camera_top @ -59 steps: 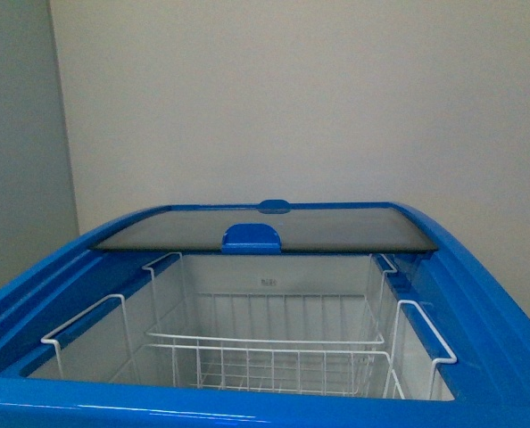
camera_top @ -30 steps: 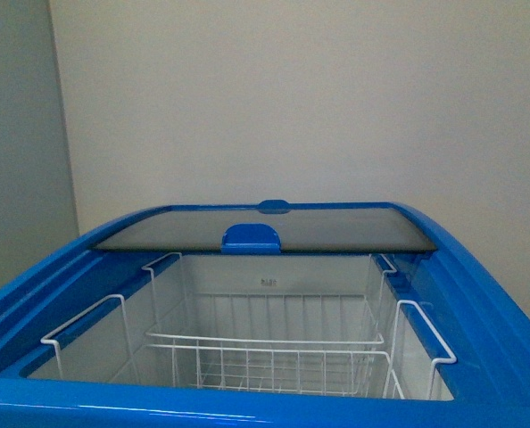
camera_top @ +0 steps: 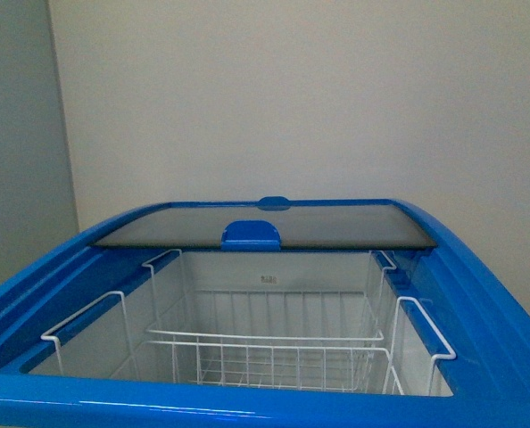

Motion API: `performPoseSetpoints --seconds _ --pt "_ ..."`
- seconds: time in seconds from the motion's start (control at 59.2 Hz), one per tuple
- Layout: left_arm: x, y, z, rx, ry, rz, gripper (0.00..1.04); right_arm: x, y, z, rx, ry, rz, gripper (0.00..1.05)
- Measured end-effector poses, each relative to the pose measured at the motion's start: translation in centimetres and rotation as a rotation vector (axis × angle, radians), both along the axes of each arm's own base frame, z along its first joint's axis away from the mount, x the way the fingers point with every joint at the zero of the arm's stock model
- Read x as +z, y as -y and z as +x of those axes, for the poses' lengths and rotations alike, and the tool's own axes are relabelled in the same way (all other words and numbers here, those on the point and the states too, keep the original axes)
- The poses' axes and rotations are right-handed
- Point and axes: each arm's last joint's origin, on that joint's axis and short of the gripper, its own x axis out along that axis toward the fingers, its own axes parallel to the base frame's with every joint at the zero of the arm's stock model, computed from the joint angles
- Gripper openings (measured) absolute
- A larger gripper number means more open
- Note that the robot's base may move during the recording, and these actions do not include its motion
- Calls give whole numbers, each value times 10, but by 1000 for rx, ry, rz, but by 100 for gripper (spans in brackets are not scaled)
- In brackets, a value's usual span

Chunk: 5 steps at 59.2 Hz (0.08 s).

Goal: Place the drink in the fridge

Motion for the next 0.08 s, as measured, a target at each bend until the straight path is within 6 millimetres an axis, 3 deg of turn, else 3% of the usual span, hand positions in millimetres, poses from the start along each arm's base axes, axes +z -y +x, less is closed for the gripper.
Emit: performPoseSetpoints --seconds 0.084 --pt "0 0 0 0 0 0 97 0 0 0 0 0 0 97"
